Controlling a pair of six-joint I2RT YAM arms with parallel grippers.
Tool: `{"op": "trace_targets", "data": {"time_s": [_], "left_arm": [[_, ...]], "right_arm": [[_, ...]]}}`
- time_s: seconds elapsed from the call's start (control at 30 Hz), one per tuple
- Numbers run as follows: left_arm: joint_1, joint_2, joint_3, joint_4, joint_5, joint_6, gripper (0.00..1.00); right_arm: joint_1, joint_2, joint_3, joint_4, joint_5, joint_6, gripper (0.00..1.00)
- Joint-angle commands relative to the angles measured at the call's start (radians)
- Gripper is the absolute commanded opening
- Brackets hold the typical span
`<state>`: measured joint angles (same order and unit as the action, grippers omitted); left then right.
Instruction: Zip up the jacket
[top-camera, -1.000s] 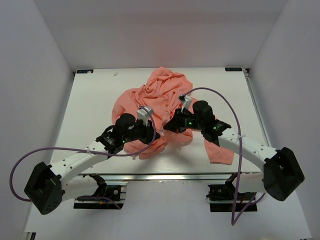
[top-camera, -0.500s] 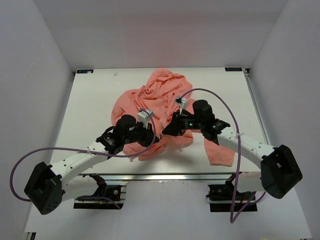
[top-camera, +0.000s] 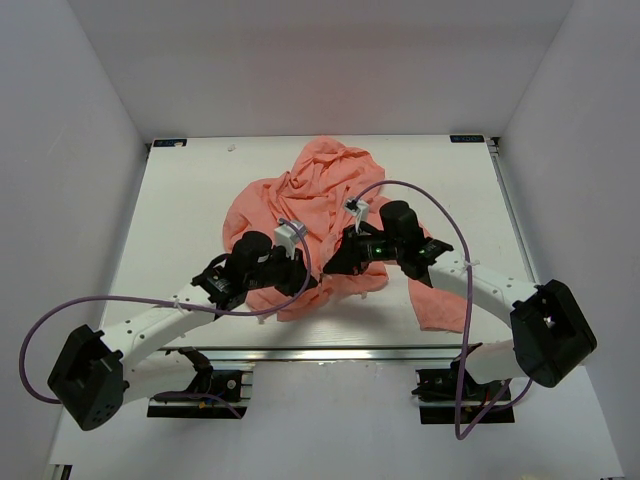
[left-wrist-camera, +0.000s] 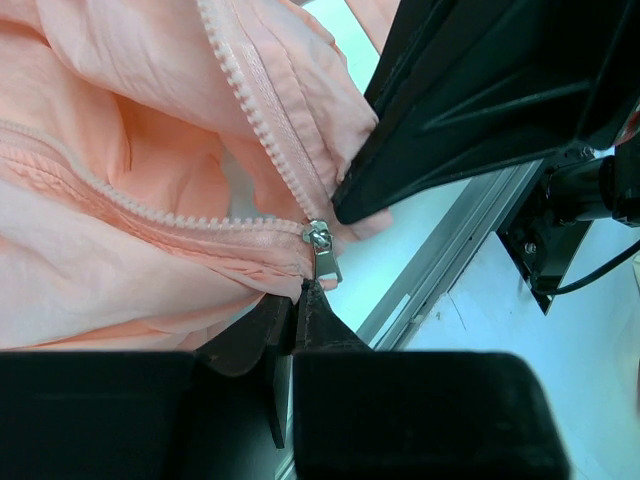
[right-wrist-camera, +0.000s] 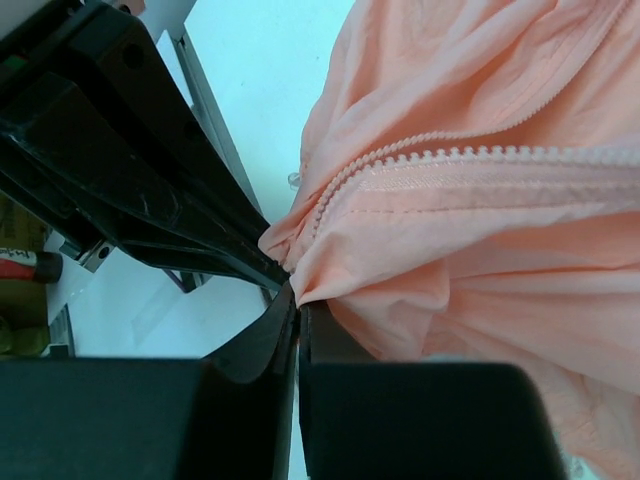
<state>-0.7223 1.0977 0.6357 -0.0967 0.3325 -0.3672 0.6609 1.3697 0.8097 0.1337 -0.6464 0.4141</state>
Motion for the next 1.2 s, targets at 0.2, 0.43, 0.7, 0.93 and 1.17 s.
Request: {"op": "trace_targets", "data": {"time_s": [0.2, 0.43, 0.7, 0.93, 1.17], "left_arm": [[-0.005, -0.036, 0.008, -0.047, -0.022, -0.041, 0.09], [-0.006, -0.056, 0.025, -0.135, -0.078, -0.124, 0.88], [-0.005, -0.125, -0.060, -0.043, -0.092, -0.228, 0.98], [0.035, -0.064, -0.103, 0.189, 0.063, -0.294, 0.98], [0.149, -0.024, -0.206, 0.475, 0.276, -0.412, 0.98]], "right_arm": [[-0.004, -0.018, 0.000, 0.129, 0.002, 0.069, 0.00], [-0.003, -0.034, -0.015, 0.122, -0.019, 0.068, 0.00], [-0.003, -0.035, -0.017, 0.106, -0.022, 0.061, 0.00], [-0.004, -0.046, -0.024, 0.107, -0.007, 0.061, 0.00], [-0.004, -0.073, -0.041, 0.109, 0.011, 0.060, 0.00]]}}
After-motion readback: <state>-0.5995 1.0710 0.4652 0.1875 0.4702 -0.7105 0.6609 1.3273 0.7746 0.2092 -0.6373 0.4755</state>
